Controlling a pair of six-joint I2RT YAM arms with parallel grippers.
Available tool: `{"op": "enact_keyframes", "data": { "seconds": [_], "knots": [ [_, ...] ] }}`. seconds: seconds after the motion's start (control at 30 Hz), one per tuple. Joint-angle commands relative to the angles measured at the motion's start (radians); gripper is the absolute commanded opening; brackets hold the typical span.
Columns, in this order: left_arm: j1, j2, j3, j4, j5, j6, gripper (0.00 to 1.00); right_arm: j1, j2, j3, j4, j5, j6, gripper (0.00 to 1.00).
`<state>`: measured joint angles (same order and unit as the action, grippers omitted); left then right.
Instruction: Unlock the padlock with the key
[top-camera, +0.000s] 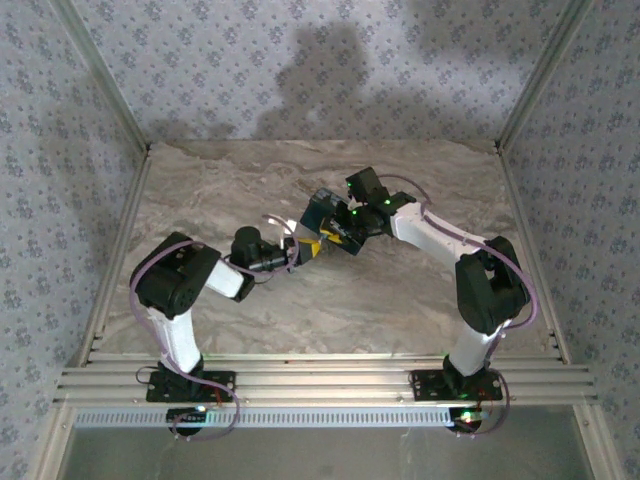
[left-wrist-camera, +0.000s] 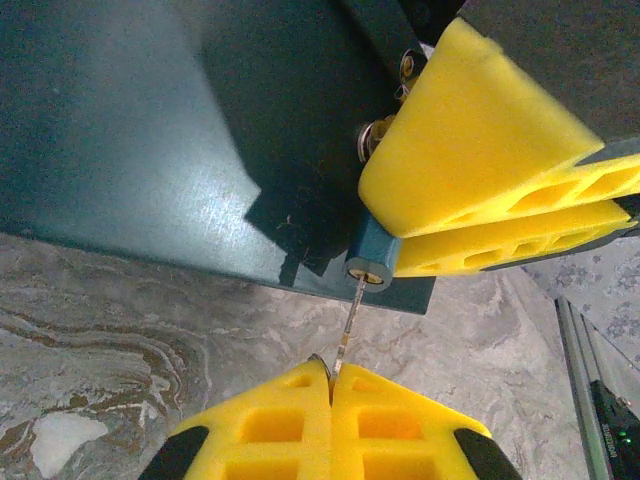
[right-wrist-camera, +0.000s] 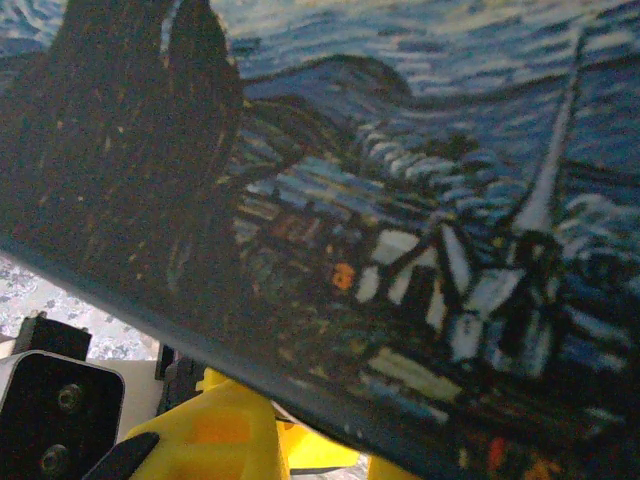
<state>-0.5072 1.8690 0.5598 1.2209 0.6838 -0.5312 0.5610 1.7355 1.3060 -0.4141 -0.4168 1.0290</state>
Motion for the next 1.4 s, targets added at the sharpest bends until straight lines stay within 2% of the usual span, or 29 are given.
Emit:
{"op": "enact_keyframes", "data": {
  "seconds": [0.0, 0.37, 0.73, 1.37],
  "knots": [
    [-0.012, 0.004, 0.033, 0.000, 0.011, 0.032, 0.00, 0.010, -0.011, 0.010, 0.006, -0.062, -0.001, 0.00],
    [-0.004, -0.034, 0.030, -0.111, -0.001, 0.071, 0.00, 0.007, -0.010, 0.028, -0.045, -0.038, -0.047, 0.00],
    [0.015, -0.144, 0.053, -0.347, 0.008, 0.146, 0.00, 0.013, 0.007, 0.044, -0.088, -0.020, -0.086, 0.00],
    [0.012, -0.190, 0.071, -0.517, 0.076, 0.220, 0.00, 0.011, 0.002, 0.058, -0.107, -0.014, -0.095, 0.00]
  ]
}}
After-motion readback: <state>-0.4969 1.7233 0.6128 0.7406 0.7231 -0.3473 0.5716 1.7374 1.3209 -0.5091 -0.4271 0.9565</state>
